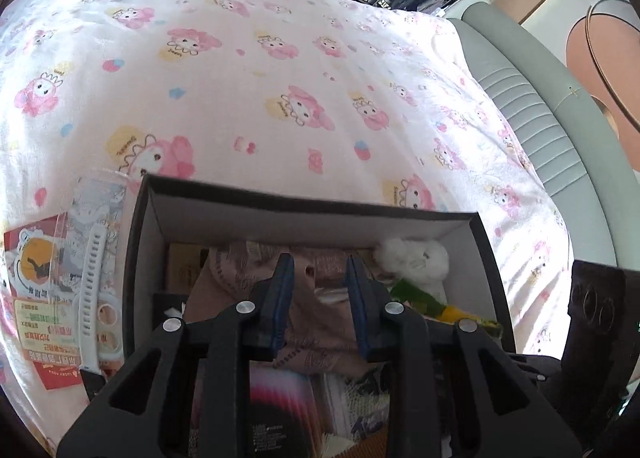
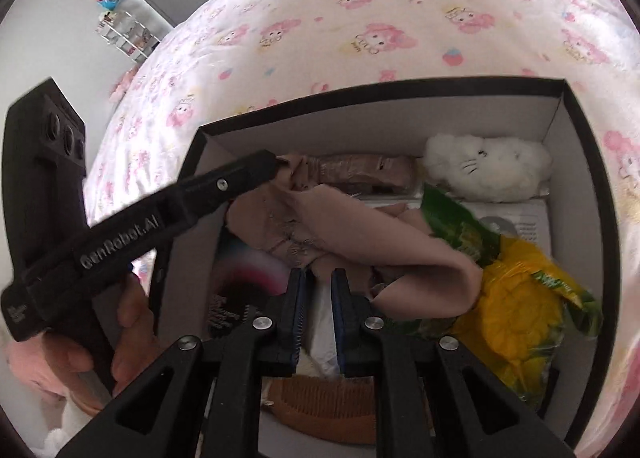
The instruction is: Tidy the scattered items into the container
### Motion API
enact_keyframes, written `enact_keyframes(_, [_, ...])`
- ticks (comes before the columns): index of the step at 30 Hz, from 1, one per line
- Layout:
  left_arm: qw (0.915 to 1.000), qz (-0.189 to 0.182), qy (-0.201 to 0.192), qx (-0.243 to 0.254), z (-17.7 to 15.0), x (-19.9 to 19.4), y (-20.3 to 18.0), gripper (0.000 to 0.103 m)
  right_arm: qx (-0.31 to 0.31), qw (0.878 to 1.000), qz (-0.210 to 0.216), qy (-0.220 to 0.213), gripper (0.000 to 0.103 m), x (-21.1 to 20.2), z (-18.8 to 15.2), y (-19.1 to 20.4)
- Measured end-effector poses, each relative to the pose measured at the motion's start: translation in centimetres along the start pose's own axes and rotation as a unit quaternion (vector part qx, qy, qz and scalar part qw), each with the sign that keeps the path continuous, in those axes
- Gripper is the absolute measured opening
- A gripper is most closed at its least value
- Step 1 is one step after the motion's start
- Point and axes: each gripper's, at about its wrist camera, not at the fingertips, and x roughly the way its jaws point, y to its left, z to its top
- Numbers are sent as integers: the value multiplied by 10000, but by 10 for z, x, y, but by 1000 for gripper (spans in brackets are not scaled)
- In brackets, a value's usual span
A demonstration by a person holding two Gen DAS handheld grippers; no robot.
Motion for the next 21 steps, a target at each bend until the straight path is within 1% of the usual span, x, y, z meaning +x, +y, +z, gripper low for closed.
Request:
enact_keyframes(1, [9999, 146, 49, -11, 3, 5, -2, 28, 38, 9999, -135, -42, 11, 1, 4, -3])
enact_keyframes(2, [9993, 324, 189, -29, 2, 10, -1, 28, 119, 9998, -179, -24, 11, 5, 8, -7])
enact_keyframes(5, [9950, 658, 734, -134, -6, 27, 13, 27, 276, 9991, -302, 129, 11, 16, 18, -15])
enact_keyframes(6, [9951, 618, 758, -114, -9, 27, 14, 27, 314, 9988, -339, 146, 11, 16, 18, -16])
enact_keyframes(7, [9951, 592, 791, -90, -10, 27, 14, 27, 340, 9990, -280, 99, 11, 12, 17, -16])
enact_keyframes(9, [9949, 501, 878, -69, -14, 24, 11, 29, 375, 9993, -69, -45, 11, 1, 12, -12])
enact_keyframes(11, [9946, 371, 960, -146, -18, 22, 12, 32, 414, 9990, 98, -94, 12, -8, 3, -11])
enact_keyframes(14, [9951, 213, 957, -162, -21, 19, 10, 32, 433, 9987, 224, 122, 16, -3, -4, -12])
enact_keyframes(16, [9962, 88, 838, -212, -21, 14, 10, 32, 533, 9981, 141, 285, 16, 4, -1, -18])
enact_keyframes(19, [9978, -106, 592, -291, -18, 5, 12, 33, 606, 9975, 76, 344, 16, 10, 6, -22])
enact_keyframes(21, [9983, -132, 477, -300, -15, 0, 14, 35, 556, 9981, -222, 157, 16, 5, 8, -22])
